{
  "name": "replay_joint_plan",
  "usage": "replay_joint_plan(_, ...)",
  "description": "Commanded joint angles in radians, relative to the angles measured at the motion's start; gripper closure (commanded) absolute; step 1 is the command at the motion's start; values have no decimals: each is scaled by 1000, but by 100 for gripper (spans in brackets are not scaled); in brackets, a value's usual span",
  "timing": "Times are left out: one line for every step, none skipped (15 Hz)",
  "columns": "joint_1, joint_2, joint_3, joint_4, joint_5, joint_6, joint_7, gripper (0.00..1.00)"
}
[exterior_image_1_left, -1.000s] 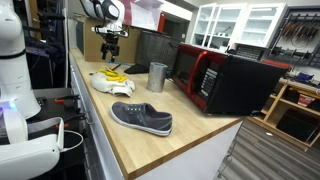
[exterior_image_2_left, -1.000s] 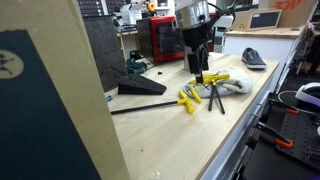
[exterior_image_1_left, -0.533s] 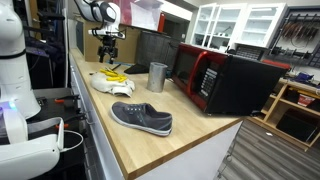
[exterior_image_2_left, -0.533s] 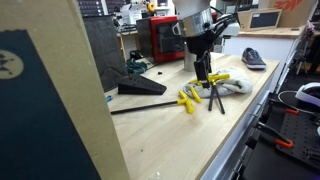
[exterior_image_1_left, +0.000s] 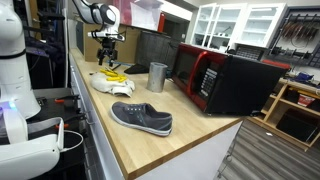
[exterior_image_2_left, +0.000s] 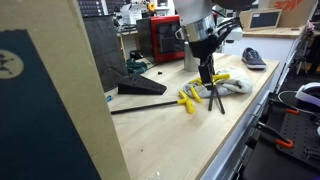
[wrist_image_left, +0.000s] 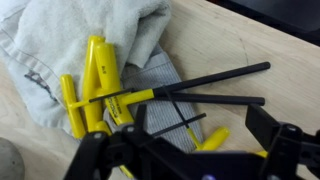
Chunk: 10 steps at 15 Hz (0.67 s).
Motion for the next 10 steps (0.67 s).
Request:
replay_joint_plan(-8, 23, -11, 5, -47, -16, 12, 0)
replay_joint_plan(-11, 30, -14, 8, -52, -19, 10, 0)
replay_joint_plan(-12, 39, -17, 10, -60, -21, 9, 0)
replay_joint_plan(-13, 49, -20, 13, -57, -23, -6, 0)
replay_joint_plan(-14, 56, -23, 15, -49, -17, -23, 0)
replay_joint_plan(-15, 63, -25, 19, -32, -12, -54, 0)
replay_joint_plan(-16, 74, -27, 24, -29, -6, -74, 0)
replay_joint_plan(-15, 83, -27, 31, -29, -6, -101, 0)
replay_joint_plan(-15, 92, -27, 39, -26, -5, -130, 0)
replay_joint_plan(-15, 101, -26, 48, -24, -5, -156, 0)
